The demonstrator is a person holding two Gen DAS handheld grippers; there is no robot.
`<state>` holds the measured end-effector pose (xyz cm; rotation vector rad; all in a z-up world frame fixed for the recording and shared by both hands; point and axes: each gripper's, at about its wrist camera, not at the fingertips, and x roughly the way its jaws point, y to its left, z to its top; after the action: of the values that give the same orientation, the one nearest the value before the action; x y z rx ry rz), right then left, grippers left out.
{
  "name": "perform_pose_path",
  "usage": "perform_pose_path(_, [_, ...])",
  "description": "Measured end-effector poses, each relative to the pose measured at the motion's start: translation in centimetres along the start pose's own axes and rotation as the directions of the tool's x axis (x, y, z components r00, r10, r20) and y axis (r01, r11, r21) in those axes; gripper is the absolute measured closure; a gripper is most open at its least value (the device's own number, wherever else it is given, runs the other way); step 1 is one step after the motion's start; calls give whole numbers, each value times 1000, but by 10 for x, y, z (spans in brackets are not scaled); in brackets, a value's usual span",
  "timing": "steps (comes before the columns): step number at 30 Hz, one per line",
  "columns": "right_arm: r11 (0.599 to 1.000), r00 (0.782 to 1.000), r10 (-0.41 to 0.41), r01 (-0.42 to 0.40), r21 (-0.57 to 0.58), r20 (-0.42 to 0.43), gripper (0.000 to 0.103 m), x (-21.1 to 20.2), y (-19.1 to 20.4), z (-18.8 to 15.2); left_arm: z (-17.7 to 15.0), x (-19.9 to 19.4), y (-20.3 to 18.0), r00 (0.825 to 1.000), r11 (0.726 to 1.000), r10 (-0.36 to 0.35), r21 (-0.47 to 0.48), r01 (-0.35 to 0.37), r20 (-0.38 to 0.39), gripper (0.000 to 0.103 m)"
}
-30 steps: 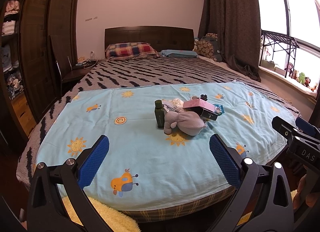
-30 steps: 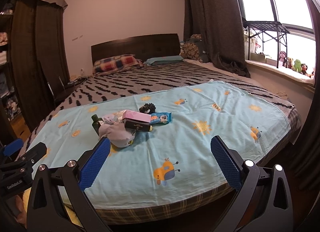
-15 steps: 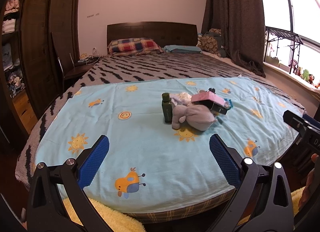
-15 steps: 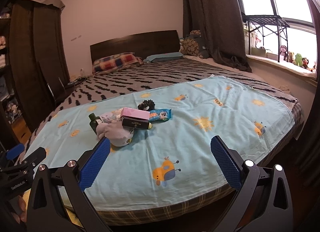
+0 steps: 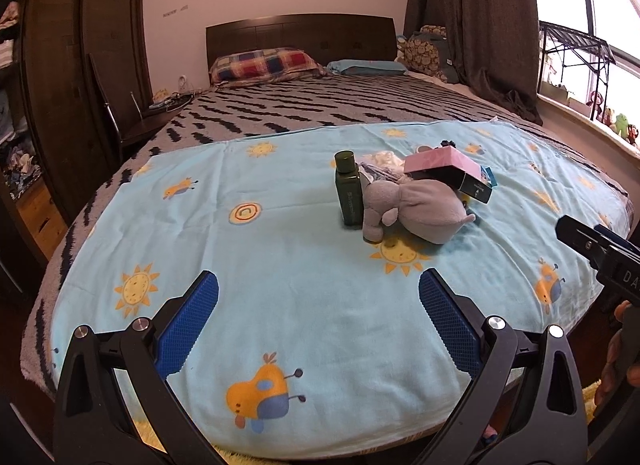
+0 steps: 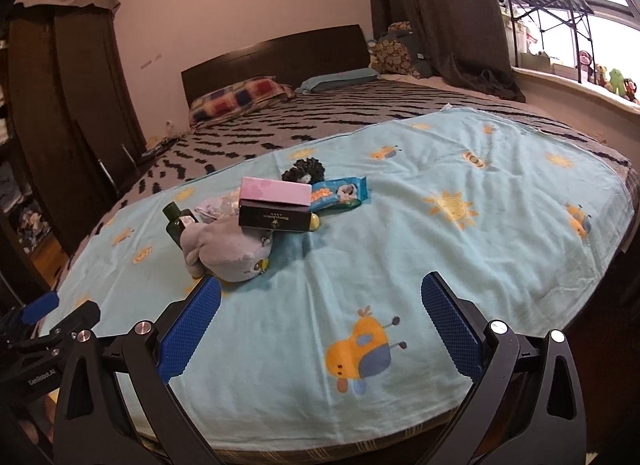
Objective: Collect trash
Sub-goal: 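Grasp the pink box with the right tool while the left tool grasps the grey plush toy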
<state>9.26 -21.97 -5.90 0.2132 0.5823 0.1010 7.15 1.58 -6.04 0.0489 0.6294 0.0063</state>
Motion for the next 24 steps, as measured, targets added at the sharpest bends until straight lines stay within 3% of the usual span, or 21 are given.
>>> perform_pose_path(5, [999, 998, 37, -38, -17, -46, 3, 34, 16, 27, 8, 25, -10, 1000, 999, -6, 39, 8, -29, 8])
perform_pose_path(8, [995, 990, 101, -102, -13, -97, 3, 63, 25, 48, 14, 38, -19, 998, 997, -44, 64, 47, -47, 8])
perform_pose_path(12, [995, 984, 97, -98, 2, -150, 3, 102, 26, 70, 23, 51, -24, 995, 994, -78, 68, 82, -60, 8])
perform_pose_path(24, [993, 959, 111, -114, 1, -262, 3, 156, 27, 76, 39, 81, -45, 972, 976, -194, 72, 205, -131, 8])
